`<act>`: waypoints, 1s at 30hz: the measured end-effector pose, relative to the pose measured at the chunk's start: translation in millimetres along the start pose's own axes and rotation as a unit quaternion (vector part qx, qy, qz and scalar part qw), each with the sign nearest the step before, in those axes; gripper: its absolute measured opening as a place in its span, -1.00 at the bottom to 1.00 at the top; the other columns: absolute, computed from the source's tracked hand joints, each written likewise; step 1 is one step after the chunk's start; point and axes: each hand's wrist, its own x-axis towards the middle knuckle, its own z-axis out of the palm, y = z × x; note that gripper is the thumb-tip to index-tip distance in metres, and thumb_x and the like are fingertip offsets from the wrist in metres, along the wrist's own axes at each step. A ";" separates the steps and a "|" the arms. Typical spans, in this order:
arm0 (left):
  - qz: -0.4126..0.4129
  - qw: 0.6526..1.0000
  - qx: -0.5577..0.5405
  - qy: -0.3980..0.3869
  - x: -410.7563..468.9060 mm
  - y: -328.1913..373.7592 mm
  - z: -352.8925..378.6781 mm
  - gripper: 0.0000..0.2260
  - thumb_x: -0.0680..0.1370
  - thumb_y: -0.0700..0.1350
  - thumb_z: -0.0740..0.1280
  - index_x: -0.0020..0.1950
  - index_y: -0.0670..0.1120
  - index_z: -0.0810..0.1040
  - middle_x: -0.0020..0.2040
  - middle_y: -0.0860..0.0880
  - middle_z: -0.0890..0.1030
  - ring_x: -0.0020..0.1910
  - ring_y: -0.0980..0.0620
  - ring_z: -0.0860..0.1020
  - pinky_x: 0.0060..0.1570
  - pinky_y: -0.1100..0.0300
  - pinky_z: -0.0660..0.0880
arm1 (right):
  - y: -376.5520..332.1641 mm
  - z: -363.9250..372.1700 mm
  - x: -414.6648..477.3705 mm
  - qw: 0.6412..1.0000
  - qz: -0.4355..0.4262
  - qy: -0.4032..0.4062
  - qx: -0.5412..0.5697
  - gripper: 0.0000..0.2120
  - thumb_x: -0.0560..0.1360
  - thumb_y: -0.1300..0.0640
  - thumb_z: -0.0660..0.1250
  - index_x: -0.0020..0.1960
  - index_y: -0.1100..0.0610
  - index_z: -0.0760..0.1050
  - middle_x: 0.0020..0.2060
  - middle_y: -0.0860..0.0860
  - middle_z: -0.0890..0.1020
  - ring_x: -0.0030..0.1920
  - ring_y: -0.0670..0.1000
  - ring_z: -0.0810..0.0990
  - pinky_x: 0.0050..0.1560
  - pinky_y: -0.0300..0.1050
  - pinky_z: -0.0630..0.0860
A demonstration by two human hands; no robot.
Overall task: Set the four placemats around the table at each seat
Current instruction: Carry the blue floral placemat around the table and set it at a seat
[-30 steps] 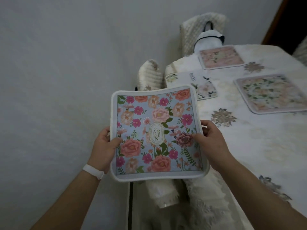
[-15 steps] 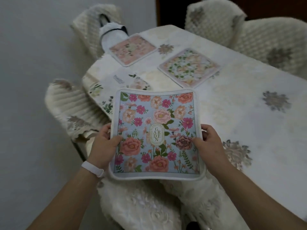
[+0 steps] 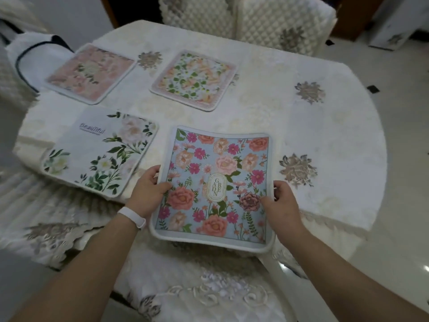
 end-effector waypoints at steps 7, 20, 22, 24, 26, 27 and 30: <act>-0.001 0.995 0.077 -0.066 23.6 -0.2 30.2 -0.71 0.53 -0.30 0.34 0.19 -0.02 0.48 -0.07 0.04 0.64 -0.15 0.00 0.64 -0.33 0.19 0.55 | 40.3 -5.8 -5.2 0.998 0.038 0.048 -0.004 -0.81 0.54 0.22 0.30 0.13 0.08 0.40 -0.04 -0.03 0.59 -0.12 -0.08 0.63 -0.36 -0.25 0.52; -0.003 0.982 0.168 -0.084 49.3 -19.1 66.8 -0.71 0.55 -0.27 0.30 0.23 -0.03 0.44 -0.07 0.05 0.60 -0.17 -0.03 0.62 -0.18 0.05 0.59 | 71.8 -12.6 23.4 0.996 0.060 0.054 -0.045 -0.81 0.55 0.21 0.29 0.14 0.07 0.42 -0.09 -0.05 0.60 -0.11 -0.01 0.63 -0.24 -0.10 0.56; -0.013 0.980 0.182 -0.077 53.8 -21.9 66.4 -0.71 0.54 -0.26 0.30 0.24 -0.05 0.45 -0.04 0.01 0.61 -0.15 -0.04 0.62 -0.16 0.05 0.58 | 74.7 -12.8 26.0 0.995 0.065 0.050 -0.053 -0.80 0.54 0.20 0.30 0.16 0.07 0.42 -0.08 -0.06 0.60 -0.10 -0.02 0.63 -0.18 -0.06 0.57; -0.010 0.977 0.206 -0.063 56.3 -24.6 65.3 -0.68 0.53 -0.25 0.31 0.26 -0.05 0.45 0.01 -0.05 0.61 -0.11 -0.05 0.61 -0.15 0.05 0.56 | 76.6 -14.2 26.5 0.995 0.065 0.045 -0.067 -0.77 0.54 0.17 0.31 0.19 0.07 0.41 -0.06 -0.05 0.60 -0.10 -0.03 0.61 -0.15 -0.05 0.57; 0.014 0.969 0.239 -0.055 55.2 -27.7 62.4 -0.68 0.52 -0.25 0.32 0.24 -0.03 0.44 0.00 -0.01 0.60 -0.11 -0.01 0.59 -0.22 0.12 0.51 | 78.9 -16.7 25.4 0.994 0.056 0.032 -0.092 -0.72 0.54 0.16 0.32 0.23 0.08 0.40 -0.06 -0.05 0.59 -0.11 -0.04 0.59 -0.19 -0.10 0.53; 0.027 0.967 0.248 -0.056 53.0 -29.5 60.3 -0.69 0.51 -0.27 0.32 0.22 -0.02 0.44 -0.03 0.02 0.59 -0.11 0.02 0.58 -0.25 0.16 0.49 | 80.5 -18.1 23.9 0.993 0.050 0.026 -0.107 -0.70 0.53 0.16 0.32 0.24 0.07 0.38 -0.06 -0.06 0.58 -0.13 -0.06 0.58 -0.22 -0.13 0.50; 0.061 0.954 0.285 -0.072 43.7 -38.6 50.0 -0.66 0.47 -0.28 0.36 0.19 -0.02 0.48 -0.03 0.04 0.59 -0.08 0.05 0.58 -0.19 0.20 0.53 | 87.0 -21.9 15.7 0.985 0.012 0.022 -0.172 -0.69 0.50 0.19 0.33 0.21 0.05 0.38 -0.04 -0.06 0.55 -0.10 -0.09 0.54 -0.12 -0.07 0.55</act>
